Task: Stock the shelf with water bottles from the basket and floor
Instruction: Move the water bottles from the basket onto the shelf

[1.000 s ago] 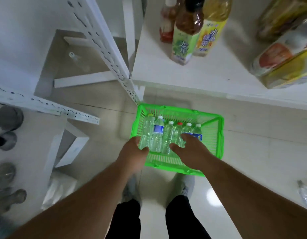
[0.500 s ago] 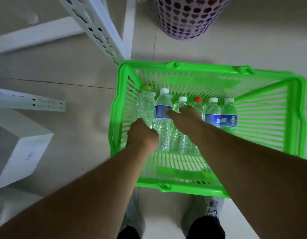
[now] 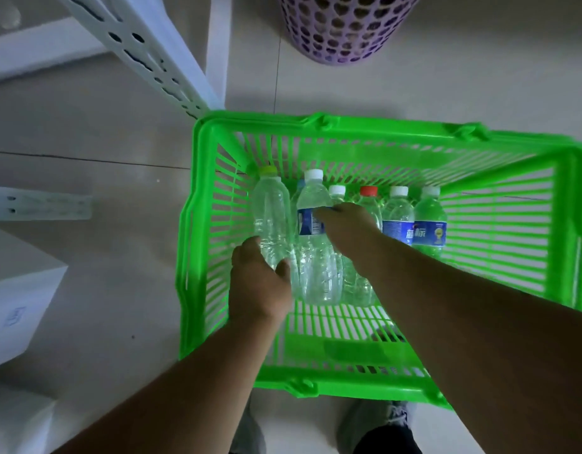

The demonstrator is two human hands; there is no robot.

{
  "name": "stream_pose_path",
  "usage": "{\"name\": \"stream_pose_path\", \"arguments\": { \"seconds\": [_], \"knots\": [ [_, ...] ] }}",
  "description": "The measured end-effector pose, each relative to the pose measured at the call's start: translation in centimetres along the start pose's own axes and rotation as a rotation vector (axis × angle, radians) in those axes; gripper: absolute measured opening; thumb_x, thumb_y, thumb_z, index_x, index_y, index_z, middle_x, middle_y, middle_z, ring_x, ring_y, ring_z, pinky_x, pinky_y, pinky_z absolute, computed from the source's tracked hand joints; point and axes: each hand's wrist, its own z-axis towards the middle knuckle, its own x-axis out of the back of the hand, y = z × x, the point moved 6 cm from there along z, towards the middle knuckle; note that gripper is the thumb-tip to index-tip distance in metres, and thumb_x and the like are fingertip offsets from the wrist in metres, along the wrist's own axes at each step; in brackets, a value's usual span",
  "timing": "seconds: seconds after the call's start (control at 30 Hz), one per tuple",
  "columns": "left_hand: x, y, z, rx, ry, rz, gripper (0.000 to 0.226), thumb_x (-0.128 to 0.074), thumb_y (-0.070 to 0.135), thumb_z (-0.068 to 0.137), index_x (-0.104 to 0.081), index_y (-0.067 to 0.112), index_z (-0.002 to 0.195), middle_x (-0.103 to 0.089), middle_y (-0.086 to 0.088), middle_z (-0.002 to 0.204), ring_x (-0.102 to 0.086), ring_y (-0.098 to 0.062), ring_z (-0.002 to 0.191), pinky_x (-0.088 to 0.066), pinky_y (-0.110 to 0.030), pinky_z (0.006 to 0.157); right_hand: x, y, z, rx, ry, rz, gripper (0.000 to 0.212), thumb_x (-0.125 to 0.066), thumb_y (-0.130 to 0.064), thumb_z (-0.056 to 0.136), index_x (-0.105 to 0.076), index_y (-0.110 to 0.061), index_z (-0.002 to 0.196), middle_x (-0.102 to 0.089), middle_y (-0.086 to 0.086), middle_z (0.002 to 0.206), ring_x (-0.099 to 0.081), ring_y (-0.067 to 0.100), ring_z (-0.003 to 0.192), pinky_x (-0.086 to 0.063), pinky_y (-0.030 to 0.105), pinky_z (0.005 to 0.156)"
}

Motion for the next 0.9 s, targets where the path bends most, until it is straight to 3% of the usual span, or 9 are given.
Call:
{"name": "stream_pose_path", "arguments": {
  "seconds": [0.13,0.23,0.37,0.5,0.57,0.67,0.73,0.8,0.9],
  "knots": [
    [-1.5,-1.1,1.5,0.212,-0.179,-0.034,0.083,-0.073,0.050,0.081,-0.041,0.006,0.144,-0.047,-0.013,0.147,-0.051,-0.030,0.130,-0.042,-0.027,0.092,-0.5,-0.5,1.3,0.043,-0.022,-0.092,0.056,-0.068,-0.062,0.081,-0.067,-0.010,0.104,-0.064,0.005,0.081,-0.059,0.016,0.061,-0.042,0.022,0.053],
    [-1.5,-1.5,2.2,0.223,-0.219,-0.084,0.084,-0.076,0.049,0.079,-0.042,0.005,0.143,-0.047,-0.013,0.147,-0.050,-0.029,0.130,-0.037,-0.024,0.088,-0.5,-0.1,2.0,0.048,-0.020,-0.093,0.059,-0.073,-0.062,0.077,-0.068,-0.008,0.100,-0.065,0.007,0.079,-0.059,0.017,0.059,-0.044,0.022,0.053],
    [-1.3,-2.0,1.4,0.247,-0.267,-0.162,0.090,-0.076,0.045,0.080,-0.031,0.011,0.151,-0.037,-0.010,0.155,-0.042,-0.029,0.138,-0.037,-0.034,0.105,0.1,0.3,1.2,0.122,0.052,-0.088,0.043,-0.072,-0.057,0.080,-0.072,-0.015,0.088,-0.068,0.005,0.076,-0.065,0.024,0.069,-0.054,0.032,0.066],
    [0.7,-1.1,-0.9,0.247,-0.263,-0.233,0.090,-0.077,0.041,0.081,-0.030,0.011,0.151,-0.035,-0.009,0.156,-0.041,-0.028,0.138,-0.036,-0.033,0.104,1.7,-1.2,-2.4,0.224,0.069,-0.059,0.031,-0.073,-0.049,0.082,-0.073,-0.019,0.090,-0.066,-0.003,0.071,-0.061,0.014,0.062,-0.042,0.020,0.051],
    [2.6,-0.2,-2.5,0.223,-0.255,-0.233,0.080,-0.078,0.042,0.079,-0.043,0.007,0.141,-0.050,-0.009,0.143,-0.050,-0.027,0.127,-0.042,-0.033,0.098,3.2,-2.6,-5.1,0.271,0.076,-0.040,0.029,-0.074,-0.045,0.084,-0.073,-0.017,0.090,-0.068,0.001,0.071,-0.058,0.012,0.057,-0.039,0.017,0.042],
    [6.3,2.0,-6.0,0.160,-0.228,-0.295,0.044,-0.081,0.036,0.077,-0.053,0.011,0.100,-0.059,0.001,0.096,-0.056,-0.020,0.092,-0.044,-0.027,0.070,6.4,-5.1,-10.5,0.322,0.102,0.013,0.025,-0.074,-0.042,0.084,-0.075,-0.017,0.087,-0.075,0.002,0.079,-0.062,0.013,0.061,-0.043,0.018,0.047],
    [8.9,3.9,-8.8,0.103,-0.252,-0.365,0.039,-0.083,0.034,0.073,-0.050,0.018,0.088,-0.063,0.000,0.094,-0.063,-0.021,0.091,-0.048,-0.029,0.074,8.8,-7.1,-14.8,0.365,0.123,0.015,0.025,-0.074,-0.043,0.083,-0.075,-0.018,0.088,-0.075,0.000,0.079,-0.069,0.016,0.070,-0.052,0.028,0.059],
    [12.3,6.3,-12.2,0.050,-0.279,-0.432,0.034,-0.083,0.030,0.072,-0.055,0.024,0.090,-0.069,0.000,0.102,-0.067,-0.016,0.098,-0.051,-0.027,0.080,11.4,-9.3,-19.4,0.420,0.130,0.040,0.024,-0.075,-0.042,0.082,-0.076,-0.019,0.090,-0.076,-0.001,0.080,-0.072,0.018,0.076,-0.055,0.038,0.069],
    [18.2,9.6,-17.7,0.011,-0.256,-0.534,0.038,-0.084,0.025,0.064,-0.062,0.024,0.095,-0.072,0.003,0.094,-0.069,-0.015,0.091,-0.052,-0.028,0.080,15.4,-12.9,-27.6,0.513,0.138,0.057,0.026,-0.075,-0.044,0.082,-0.076,-0.023,0.097,-0.077,-0.006,0.085,-0.074,0.015,0.085,-0.059,0.042,0.079]
  ]
}}
